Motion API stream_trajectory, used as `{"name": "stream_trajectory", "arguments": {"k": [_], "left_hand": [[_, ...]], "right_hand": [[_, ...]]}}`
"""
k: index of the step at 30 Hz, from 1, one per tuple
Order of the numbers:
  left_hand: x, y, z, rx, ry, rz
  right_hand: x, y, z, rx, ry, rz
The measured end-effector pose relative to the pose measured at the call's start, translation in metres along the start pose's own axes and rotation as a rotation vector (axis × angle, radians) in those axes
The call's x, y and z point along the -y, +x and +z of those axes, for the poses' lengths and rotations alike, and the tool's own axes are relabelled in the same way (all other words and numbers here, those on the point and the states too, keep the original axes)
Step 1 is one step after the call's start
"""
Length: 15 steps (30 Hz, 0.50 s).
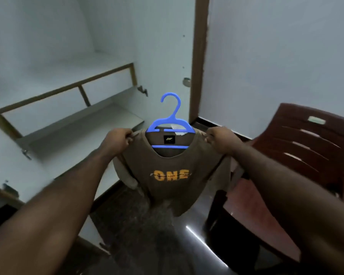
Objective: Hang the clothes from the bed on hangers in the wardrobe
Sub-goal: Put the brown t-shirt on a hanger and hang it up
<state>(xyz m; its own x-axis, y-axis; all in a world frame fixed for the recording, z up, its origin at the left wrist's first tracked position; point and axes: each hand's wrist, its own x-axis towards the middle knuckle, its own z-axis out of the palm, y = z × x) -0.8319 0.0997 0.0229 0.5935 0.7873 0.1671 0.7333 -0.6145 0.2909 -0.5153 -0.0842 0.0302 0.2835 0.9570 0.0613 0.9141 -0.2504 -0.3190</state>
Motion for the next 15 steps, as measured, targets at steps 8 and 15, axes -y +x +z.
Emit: {"name": "stream_trajectory", "arguments": {"k": [8, 15], "left_hand": [[0.076, 0.078, -0.103, -0.247, 0.091, -0.153], [0.112, 0.159, -0.191, -0.316, 0.174, -0.273]], "right_hand": [[0.071, 0.156, -0.048, -0.06, 0.176, -0.167], [0.11, 0.316, -0.09, -0.143, 0.125, -0.356]]}}
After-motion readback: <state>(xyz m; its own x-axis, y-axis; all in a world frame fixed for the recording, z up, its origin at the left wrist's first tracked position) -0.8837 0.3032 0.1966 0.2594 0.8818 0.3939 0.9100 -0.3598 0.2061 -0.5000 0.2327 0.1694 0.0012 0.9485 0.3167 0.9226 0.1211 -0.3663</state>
